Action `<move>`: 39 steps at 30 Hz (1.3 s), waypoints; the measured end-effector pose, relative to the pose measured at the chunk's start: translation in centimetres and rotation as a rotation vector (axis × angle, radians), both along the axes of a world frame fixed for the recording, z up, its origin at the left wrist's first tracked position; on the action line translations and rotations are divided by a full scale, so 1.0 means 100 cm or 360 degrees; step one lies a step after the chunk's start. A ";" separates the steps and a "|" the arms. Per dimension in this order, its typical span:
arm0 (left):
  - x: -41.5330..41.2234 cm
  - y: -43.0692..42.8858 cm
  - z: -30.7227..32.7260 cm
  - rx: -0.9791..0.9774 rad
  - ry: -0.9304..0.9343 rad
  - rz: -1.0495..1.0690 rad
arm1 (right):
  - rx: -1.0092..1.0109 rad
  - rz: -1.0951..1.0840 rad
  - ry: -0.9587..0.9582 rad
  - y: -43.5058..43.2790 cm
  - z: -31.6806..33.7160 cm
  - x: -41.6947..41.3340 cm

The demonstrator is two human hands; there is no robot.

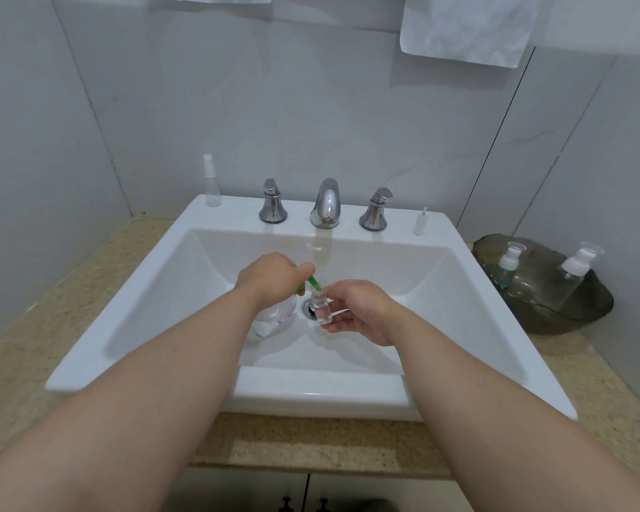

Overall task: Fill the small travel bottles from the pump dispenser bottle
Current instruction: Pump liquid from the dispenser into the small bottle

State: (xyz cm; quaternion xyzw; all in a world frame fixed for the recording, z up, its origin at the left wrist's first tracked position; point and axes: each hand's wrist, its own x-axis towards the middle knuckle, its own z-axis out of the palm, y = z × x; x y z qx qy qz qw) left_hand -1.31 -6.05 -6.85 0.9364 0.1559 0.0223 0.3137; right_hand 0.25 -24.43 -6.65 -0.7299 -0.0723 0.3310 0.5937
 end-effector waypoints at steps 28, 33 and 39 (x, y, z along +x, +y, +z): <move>0.000 -0.001 0.000 0.0076 -0.0021 0.0013 | 0.0017 -0.0099 -0.0014 -0.001 0.001 0.003; 0.000 -0.001 0.000 0.0062 -0.0027 0.0008 | 0.0023 -0.0083 -0.0026 -0.001 0.000 0.003; 0.000 0.000 0.000 0.0056 -0.0044 0.0001 | 0.0006 -0.0047 -0.0030 -0.001 -0.001 0.002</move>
